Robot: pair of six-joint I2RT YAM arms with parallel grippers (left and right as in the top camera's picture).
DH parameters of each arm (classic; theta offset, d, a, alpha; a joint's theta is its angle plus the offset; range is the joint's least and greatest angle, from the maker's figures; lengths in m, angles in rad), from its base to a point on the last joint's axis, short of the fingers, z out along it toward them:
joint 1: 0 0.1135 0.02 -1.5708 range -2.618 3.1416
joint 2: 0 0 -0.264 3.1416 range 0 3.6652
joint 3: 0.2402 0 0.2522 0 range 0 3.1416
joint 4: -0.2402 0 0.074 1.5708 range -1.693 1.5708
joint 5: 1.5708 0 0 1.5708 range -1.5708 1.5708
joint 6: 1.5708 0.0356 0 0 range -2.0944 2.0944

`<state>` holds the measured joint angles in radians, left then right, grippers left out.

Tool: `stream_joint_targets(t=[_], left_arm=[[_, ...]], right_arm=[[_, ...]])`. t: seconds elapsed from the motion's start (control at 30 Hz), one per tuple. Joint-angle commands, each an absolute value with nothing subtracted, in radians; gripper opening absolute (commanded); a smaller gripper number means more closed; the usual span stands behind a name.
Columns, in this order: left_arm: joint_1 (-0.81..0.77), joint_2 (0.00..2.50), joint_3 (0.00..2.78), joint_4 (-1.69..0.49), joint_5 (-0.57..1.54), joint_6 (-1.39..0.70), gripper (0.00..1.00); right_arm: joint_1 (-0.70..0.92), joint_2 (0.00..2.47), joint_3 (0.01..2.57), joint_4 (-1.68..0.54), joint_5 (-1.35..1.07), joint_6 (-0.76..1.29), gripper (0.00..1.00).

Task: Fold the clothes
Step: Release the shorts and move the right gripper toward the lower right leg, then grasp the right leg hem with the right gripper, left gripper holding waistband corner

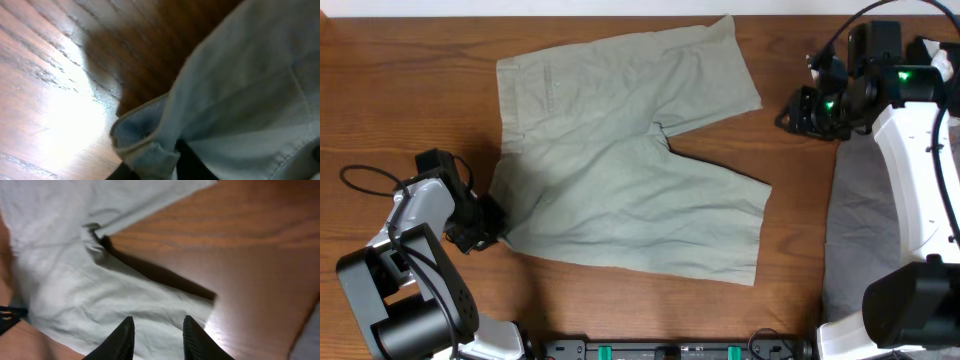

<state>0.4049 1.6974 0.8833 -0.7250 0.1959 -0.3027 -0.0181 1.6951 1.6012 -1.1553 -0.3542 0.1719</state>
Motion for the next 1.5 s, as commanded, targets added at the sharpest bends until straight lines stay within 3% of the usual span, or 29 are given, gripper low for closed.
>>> stream_joint_targets(t=[0.0, 0.2, 0.43, 0.87, 1.2, 1.47], left_arm=[[0.409, 1.726, 0.873, -0.723, 0.176, -0.312, 0.19], [0.409, 1.726, 0.873, -0.724, 0.186, -0.311, 0.15], [0.409, 1.726, 0.873, -0.723, 0.251, -0.309, 0.15], [0.409, 1.726, 0.873, -0.723, 0.251, -0.308, 0.16], [0.409, 1.726, 0.873, -0.723, 0.251, -0.289, 0.17], [0.409, 1.726, 0.873, -0.729, 0.251, -0.282, 0.17]], right_arm=[[-0.012, 1.701, 1.555, -1.179, -0.311, 0.159, 0.31], [-0.012, 1.701, 1.393, -1.229, -0.338, 0.160, 0.46], [-0.001, 1.698, 1.169, -1.257, -0.446, 0.168, 0.54], [0.210, 1.583, 0.846, -1.147, -0.460, 0.419, 0.56], [0.216, 1.529, 0.690, -0.981, -0.459, 0.560, 0.62], [0.216, 1.530, 0.639, -0.874, -0.392, 0.679, 0.51]])
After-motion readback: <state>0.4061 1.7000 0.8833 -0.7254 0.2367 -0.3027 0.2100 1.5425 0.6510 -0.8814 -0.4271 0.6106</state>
